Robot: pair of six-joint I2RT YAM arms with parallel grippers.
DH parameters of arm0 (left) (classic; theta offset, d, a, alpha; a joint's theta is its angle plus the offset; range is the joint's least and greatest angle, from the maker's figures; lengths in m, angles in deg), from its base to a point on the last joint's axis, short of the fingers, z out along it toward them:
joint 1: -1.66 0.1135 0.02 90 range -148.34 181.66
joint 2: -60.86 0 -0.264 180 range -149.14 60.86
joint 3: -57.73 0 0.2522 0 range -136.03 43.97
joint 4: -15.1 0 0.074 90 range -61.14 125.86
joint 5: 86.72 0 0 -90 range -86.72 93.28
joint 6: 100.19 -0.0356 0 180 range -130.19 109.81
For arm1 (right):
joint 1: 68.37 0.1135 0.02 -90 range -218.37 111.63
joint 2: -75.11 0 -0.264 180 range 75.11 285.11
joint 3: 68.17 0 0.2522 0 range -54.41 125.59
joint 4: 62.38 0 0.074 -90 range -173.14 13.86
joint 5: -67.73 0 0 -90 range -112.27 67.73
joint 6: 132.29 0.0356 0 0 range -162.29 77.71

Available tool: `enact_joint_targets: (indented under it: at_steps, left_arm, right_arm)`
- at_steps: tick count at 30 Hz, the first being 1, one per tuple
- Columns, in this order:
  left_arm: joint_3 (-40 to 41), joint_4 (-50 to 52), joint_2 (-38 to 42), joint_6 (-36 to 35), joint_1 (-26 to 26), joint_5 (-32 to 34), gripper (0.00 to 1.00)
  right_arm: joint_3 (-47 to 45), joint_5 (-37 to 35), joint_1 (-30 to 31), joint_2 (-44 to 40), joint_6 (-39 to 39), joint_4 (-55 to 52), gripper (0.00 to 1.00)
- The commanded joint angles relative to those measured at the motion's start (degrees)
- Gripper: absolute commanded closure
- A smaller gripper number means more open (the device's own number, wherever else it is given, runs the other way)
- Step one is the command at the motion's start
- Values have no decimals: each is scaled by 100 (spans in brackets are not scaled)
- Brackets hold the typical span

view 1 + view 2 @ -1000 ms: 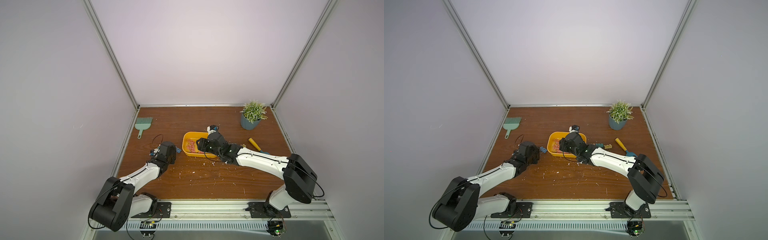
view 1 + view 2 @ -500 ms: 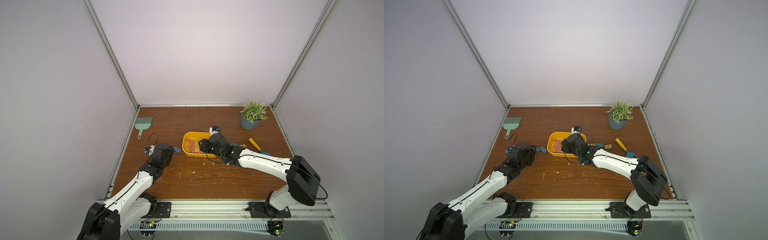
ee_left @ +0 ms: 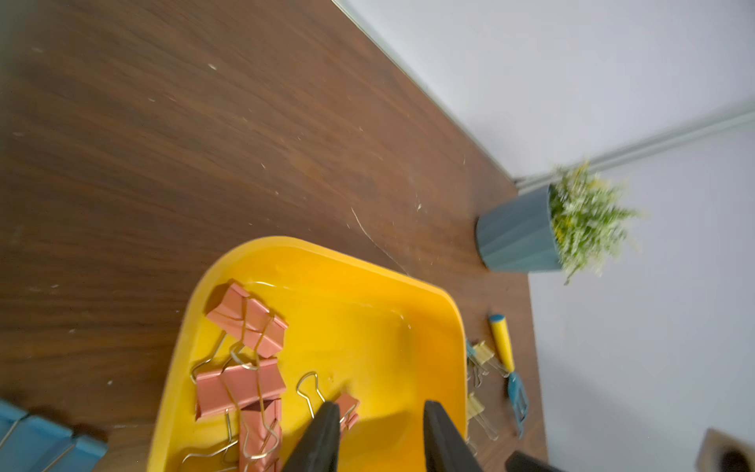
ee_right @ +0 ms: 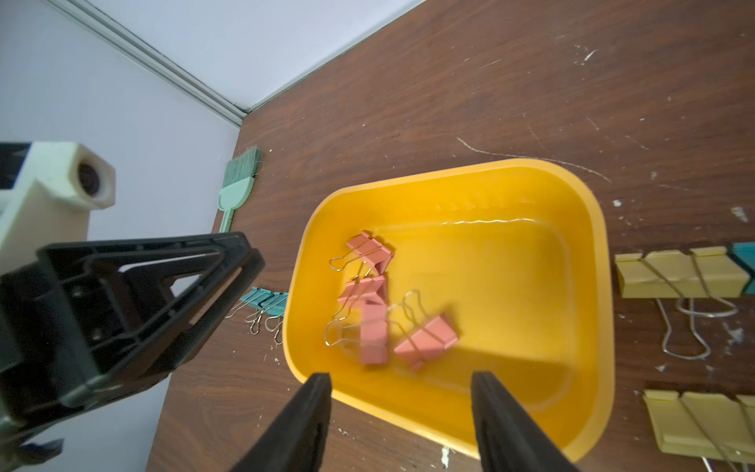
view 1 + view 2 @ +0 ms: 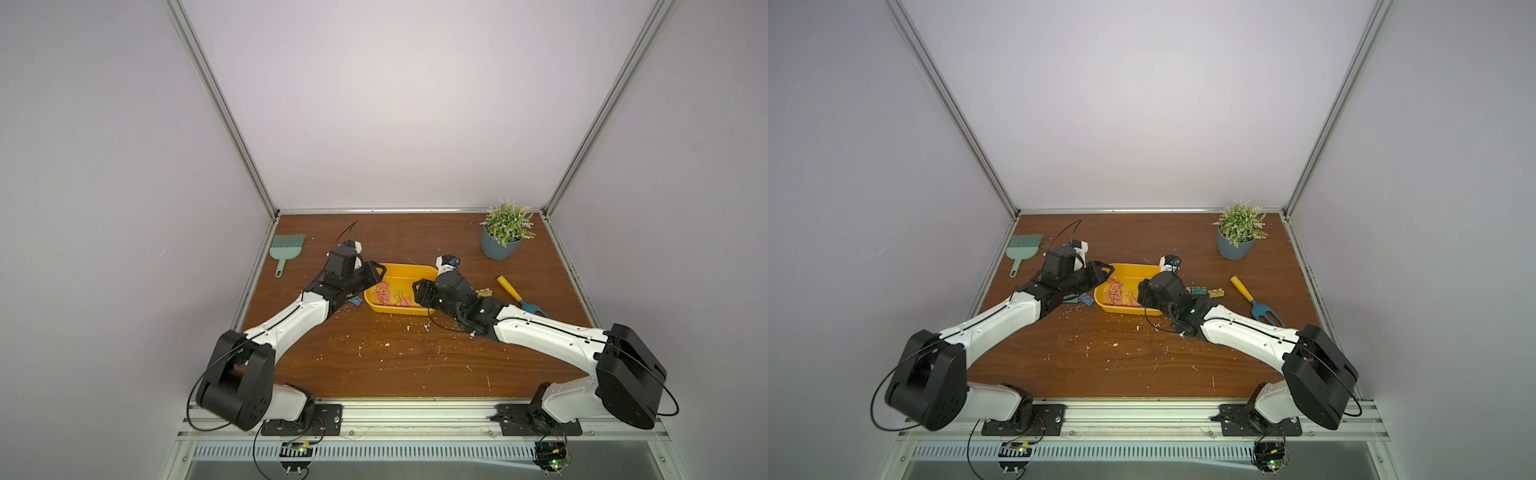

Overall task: Take out the binder clips from the storage box
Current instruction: Pick up the binder clip from the storage box.

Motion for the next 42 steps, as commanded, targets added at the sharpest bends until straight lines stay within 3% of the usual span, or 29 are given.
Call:
enact_joint_targets:
  at_steps: [1,4,10,30,42]
  left_arm:
    - [-515,1077,-317,-1219,-178,-220,60]
    - [-962,1773,-630,-1812,-272,244,60]
    - [-1580,2445,-1503,-2565,-322,-252,61]
    - [-2108,2660,-2347,-2987,-406,-958,68]
    - [-2281,2762,-2448,-2925,-471,-1173,93]
  right_arm:
    - [-82,-129,-73,-296,-32,174,39]
    - [-205,-97,-145,-399,-53,211,38]
    - [-529,170,-238,-588,-95,695,36]
    - [-204,413,-292,-93,158,415,36]
    - [-157,408,-300,-4,246,357,37]
